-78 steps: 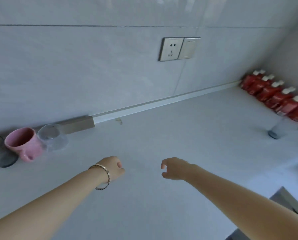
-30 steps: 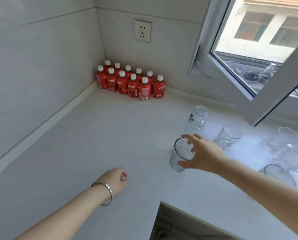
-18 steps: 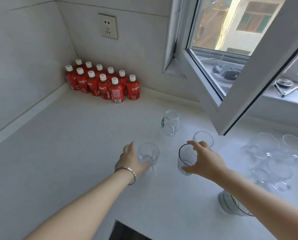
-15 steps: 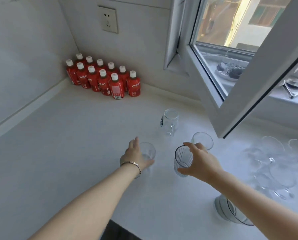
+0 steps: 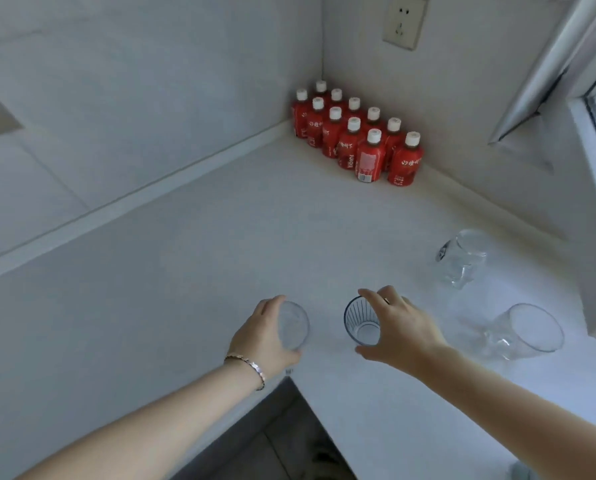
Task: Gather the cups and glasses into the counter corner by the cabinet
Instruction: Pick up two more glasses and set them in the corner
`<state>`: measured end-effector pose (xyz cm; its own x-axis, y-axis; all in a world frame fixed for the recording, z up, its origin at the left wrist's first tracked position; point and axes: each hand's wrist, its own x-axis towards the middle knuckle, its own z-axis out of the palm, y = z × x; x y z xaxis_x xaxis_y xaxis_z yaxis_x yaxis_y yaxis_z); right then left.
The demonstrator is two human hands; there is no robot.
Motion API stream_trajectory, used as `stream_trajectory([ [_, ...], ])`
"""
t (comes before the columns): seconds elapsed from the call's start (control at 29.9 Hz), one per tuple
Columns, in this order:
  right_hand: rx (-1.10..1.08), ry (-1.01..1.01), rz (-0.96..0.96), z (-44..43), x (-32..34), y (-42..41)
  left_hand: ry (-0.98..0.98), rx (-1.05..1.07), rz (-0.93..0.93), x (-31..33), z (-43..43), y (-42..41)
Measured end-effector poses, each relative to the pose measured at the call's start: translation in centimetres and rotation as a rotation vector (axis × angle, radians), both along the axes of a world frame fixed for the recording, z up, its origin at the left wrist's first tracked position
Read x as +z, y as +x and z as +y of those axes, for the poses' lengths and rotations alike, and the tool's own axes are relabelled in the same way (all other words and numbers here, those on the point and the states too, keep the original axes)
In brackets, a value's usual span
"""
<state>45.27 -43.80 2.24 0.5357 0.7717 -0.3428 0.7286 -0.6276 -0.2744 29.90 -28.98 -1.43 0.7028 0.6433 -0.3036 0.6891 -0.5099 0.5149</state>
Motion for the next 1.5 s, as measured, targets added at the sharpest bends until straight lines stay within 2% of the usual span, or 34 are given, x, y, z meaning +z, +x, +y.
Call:
stream_trajectory([
  [0.13,0.237,0.037,0.006,6.5,1.3,-7.3,0.041,0.239,-0.047,1.7,2.8,-11.1],
  [0.33,0.507,0.091,0.025,14.7,3.1,-23.5,0.099,0.599,-0.074,4.2,5.3,-30.0],
  [0.57,0.655,0.074,0.081,21.0,4.4,-43.2,0.144,0.774,0.059,6.4,6.3,-52.1],
  [0.73,0.747,0.039,0.083,25.4,4.9,-53.8,0.105,0.872,0.115,6.7,7.6,-64.1],
  [1.0,0.833,0.033,0.067,34.2,4.2,-63.7,0.055,1.022,0.113,6.0,14.8,-74.9],
  [1.27,0.924,0.039,0.095,43.6,2.7,-71.1,0.075,1.011,0.189,5.9,26.0,-81.3],
  [1.5,0.872,0.019,0.132,48.3,0.4,-75.9,0.124,0.891,0.225,4.8,36.1,-85.3],
])
